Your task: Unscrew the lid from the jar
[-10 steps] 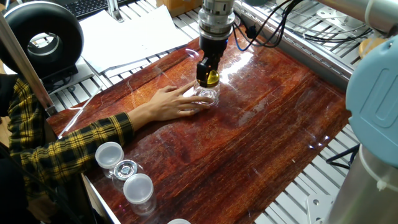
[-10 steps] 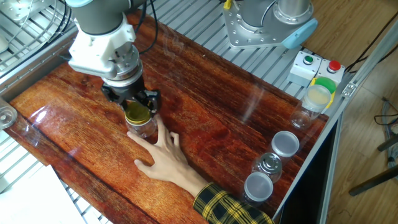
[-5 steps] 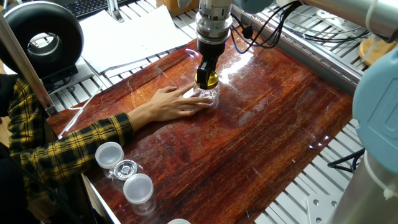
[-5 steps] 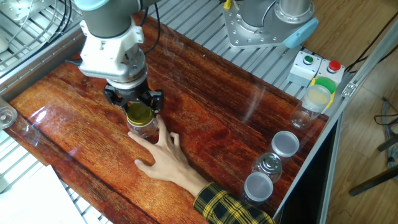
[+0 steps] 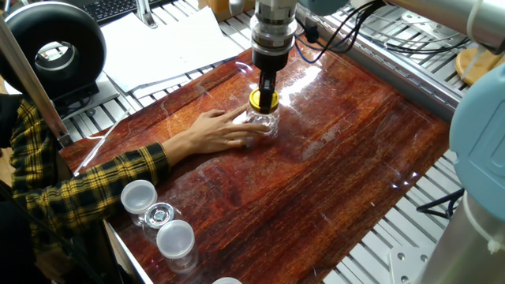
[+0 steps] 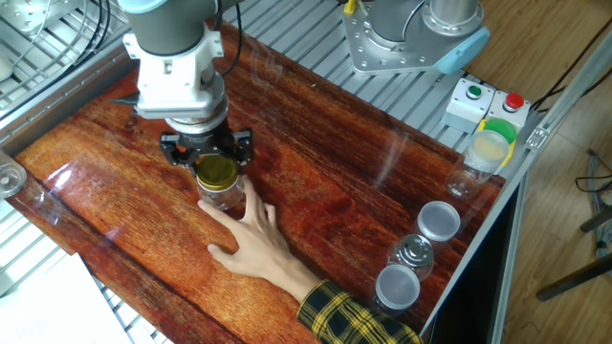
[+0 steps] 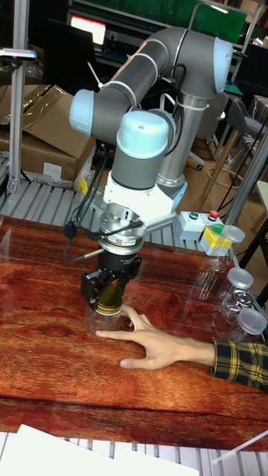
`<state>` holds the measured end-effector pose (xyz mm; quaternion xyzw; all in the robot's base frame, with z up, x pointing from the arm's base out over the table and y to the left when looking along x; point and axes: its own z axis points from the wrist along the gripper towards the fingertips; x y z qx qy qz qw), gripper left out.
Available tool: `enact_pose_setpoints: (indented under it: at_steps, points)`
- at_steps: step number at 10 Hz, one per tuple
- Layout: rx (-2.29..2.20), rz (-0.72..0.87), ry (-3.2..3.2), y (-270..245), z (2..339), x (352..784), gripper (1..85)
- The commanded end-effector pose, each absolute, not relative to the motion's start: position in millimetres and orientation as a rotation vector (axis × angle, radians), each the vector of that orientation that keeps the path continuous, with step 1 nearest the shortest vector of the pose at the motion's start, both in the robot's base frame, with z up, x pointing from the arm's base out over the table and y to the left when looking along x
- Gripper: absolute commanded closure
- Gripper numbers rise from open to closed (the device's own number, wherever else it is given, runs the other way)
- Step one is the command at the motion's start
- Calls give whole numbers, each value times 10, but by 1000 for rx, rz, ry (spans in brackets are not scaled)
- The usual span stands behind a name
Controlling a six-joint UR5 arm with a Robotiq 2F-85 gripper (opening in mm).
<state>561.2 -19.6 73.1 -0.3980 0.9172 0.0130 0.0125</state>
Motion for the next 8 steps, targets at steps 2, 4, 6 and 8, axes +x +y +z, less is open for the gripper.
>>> enact_pose_setpoints:
  at_steps: [2,4,6,8]
  points:
    - [-1575,-69,2633,-161,682,5801,260]
    - [-1726,-133,2517,-239,737,5860,267]
    - [-1815,-146,2434,-292,792,5887,270]
    - [-1866,-187,2345,-241,772,5997,277]
